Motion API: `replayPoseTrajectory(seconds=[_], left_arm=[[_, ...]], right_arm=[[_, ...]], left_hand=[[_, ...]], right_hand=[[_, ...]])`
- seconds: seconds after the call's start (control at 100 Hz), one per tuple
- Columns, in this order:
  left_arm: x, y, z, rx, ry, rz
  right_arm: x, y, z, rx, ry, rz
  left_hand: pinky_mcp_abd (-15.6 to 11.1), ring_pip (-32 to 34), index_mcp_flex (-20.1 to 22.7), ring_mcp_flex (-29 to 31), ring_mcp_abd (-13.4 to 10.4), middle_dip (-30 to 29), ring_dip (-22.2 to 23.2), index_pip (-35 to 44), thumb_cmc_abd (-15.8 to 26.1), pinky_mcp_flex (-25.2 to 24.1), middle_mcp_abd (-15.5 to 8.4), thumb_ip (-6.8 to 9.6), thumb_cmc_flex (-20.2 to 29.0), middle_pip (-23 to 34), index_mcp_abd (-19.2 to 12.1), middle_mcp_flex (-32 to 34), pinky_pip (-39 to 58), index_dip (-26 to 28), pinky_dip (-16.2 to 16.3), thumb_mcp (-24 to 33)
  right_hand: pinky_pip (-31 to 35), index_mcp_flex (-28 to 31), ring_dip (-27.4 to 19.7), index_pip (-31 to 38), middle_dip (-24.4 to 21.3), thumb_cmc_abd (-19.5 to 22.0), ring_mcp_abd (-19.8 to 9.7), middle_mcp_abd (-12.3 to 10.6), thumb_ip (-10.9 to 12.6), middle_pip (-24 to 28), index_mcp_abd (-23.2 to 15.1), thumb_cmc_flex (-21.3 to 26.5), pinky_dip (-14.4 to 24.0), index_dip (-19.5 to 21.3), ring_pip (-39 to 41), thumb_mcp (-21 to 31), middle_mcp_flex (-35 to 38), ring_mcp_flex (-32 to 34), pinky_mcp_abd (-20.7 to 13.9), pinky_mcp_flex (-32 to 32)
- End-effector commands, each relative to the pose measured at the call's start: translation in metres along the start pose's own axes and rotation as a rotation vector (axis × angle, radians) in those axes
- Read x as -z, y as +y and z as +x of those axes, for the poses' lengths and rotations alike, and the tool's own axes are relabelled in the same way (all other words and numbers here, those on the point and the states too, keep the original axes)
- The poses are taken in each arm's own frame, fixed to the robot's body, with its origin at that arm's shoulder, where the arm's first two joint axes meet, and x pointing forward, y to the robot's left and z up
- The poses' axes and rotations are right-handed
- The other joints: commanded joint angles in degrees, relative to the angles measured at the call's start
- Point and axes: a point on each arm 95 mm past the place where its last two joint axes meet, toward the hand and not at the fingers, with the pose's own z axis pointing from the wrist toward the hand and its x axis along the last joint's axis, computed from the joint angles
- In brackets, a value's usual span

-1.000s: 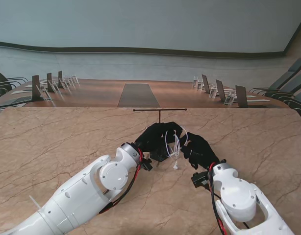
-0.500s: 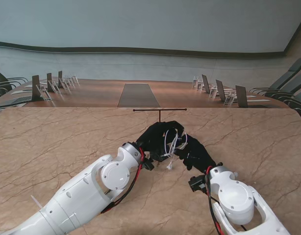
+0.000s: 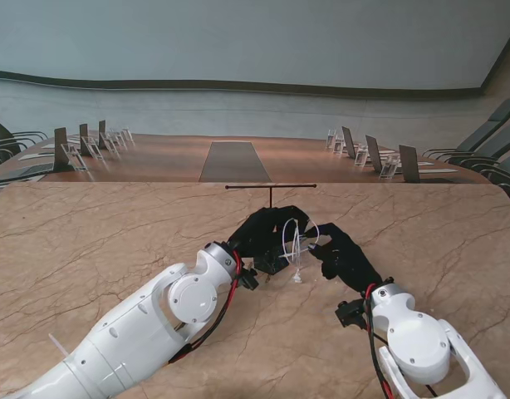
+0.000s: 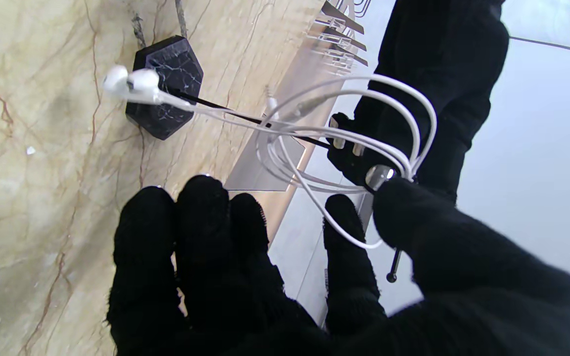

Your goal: Take the wired earphone off the rack, coil the cable and place them on the table

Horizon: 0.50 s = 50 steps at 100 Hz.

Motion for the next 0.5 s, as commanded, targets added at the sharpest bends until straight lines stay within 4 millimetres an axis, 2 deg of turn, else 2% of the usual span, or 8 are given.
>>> replayPoseTrajectory(seconds=[0.0,0.03,0.08,0.14,0.23,0.28,0.36,0.49], left_arm=[[0.001,0.002,0.002,0.004,-0.001,-0.003],[0.001,0.002,0.002,0.003,0.000,-0.003],[0.001,0.002,0.002,0.003,0.000,-0.004],[0.001,0.001,0.002,0.003,0.001,-0.004],[0.001,0.001,0.001,0.001,0.004,-0.004],[0.000,0.001,0.001,-0.001,0.005,-0.004],[0.000,0.000,0.001,-0.001,0.006,-0.003],[-0.001,0.001,0.002,-0.002,0.007,-0.003]], right_arm=[[0.000,0.001,0.003,-0.018,0.011,-0.004],[0.000,0.001,0.003,-0.018,0.009,-0.007],[-0.001,0.002,0.003,-0.010,0.010,-0.011],[-0.002,0.002,0.003,0.004,0.006,-0.008],[-0.004,0.001,0.002,0.020,0.000,-0.006],[-0.005,-0.001,0.001,0.026,-0.001,-0.011],[-0.006,-0.003,0.000,0.030,-0.004,-0.021],[-0.009,-0.008,-0.001,0.005,0.005,-0.034]], left_hand=[[0.26,1.63,2.70,1.22,0.57,0.13,0.49,6.05,2.57,0.19,0.36,2.62,2.70,1.80,-4.55,0.74,2.49,3.21,1.78,1.71],[0.27,1.64,2.67,1.24,0.56,0.12,0.49,6.02,2.64,0.21,0.28,2.60,2.70,1.79,-4.57,0.75,2.51,3.19,1.78,1.68],[0.25,1.63,2.70,1.24,0.55,0.10,0.49,6.03,2.62,0.20,0.29,2.59,2.70,1.79,-4.56,0.79,2.50,3.18,1.78,1.66],[0.22,1.63,2.71,1.22,0.58,0.10,0.49,6.04,2.57,0.20,0.30,2.59,2.70,1.78,-4.53,0.75,2.49,3.18,1.78,1.69],[0.22,1.62,2.74,1.21,0.55,0.11,0.48,6.08,2.57,0.21,0.27,2.59,2.70,1.79,-4.52,0.77,2.49,3.20,1.78,1.73],[0.23,1.60,2.71,1.19,0.55,0.10,0.48,6.07,2.60,0.17,0.27,2.58,2.70,1.77,-4.48,0.73,2.46,3.19,1.77,1.73],[0.24,1.60,2.74,1.20,0.55,0.10,0.47,6.06,2.50,0.18,0.32,2.57,2.70,1.79,-4.40,0.80,2.46,3.17,1.76,1.80],[0.21,1.54,2.82,1.09,0.58,0.13,0.45,6.10,2.42,0.10,0.26,2.55,2.69,1.74,-4.29,0.66,2.40,3.14,1.72,1.91]], right_hand=[[0.84,2.53,0.78,2.74,-1.00,1.33,3.14,0.19,-1.68,0.29,-2.27,4.12,1.99,-4.65,-0.40,-1.50,0.01,-0.22,-3.26,-1.13],[0.94,3.06,0.75,4.79,-1.04,0.99,2.96,0.17,-2.94,0.36,-3.64,6.51,2.08,-5.74,-0.32,-2.01,0.29,0.01,-3.28,-0.95],[1.60,3.74,0.82,7.76,-0.72,0.83,2.58,-0.08,-3.17,0.73,-4.51,9.60,2.31,-6.33,0.27,-3.09,1.28,1.25,-3.40,0.05],[2.24,5.26,0.81,11.73,-0.04,0.59,1.79,-0.52,-2.95,1.07,-4.85,12.91,2.38,-5.69,0.78,-4.59,2.10,2.35,-3.86,1.09],[3.51,8.40,0.91,15.40,0.45,-0.33,1.80,-0.85,-3.39,1.74,-4.24,14.66,2.61,-3.08,1.98,-3.08,5.07,5.10,-3.06,3.45],[4.48,12.40,0.52,16.25,-0.75,-1.58,2.15,-0.78,-4.40,2.24,-2.17,15.51,2.70,-1.25,3.33,-0.63,8.54,7.88,-1.69,5.94],[5.56,16.72,-0.46,14.92,-2.51,-3.31,2.85,-0.52,-5.13,2.95,0.77,16.41,2.72,-2.02,4.97,2.00,13.08,11.54,0.28,9.18],[6.87,23.04,-3.26,12.95,-3.18,-7.55,5.88,1.18,-5.80,1.51,5.06,16.69,2.76,-3.97,8.17,7.62,21.89,17.96,6.25,15.30]])
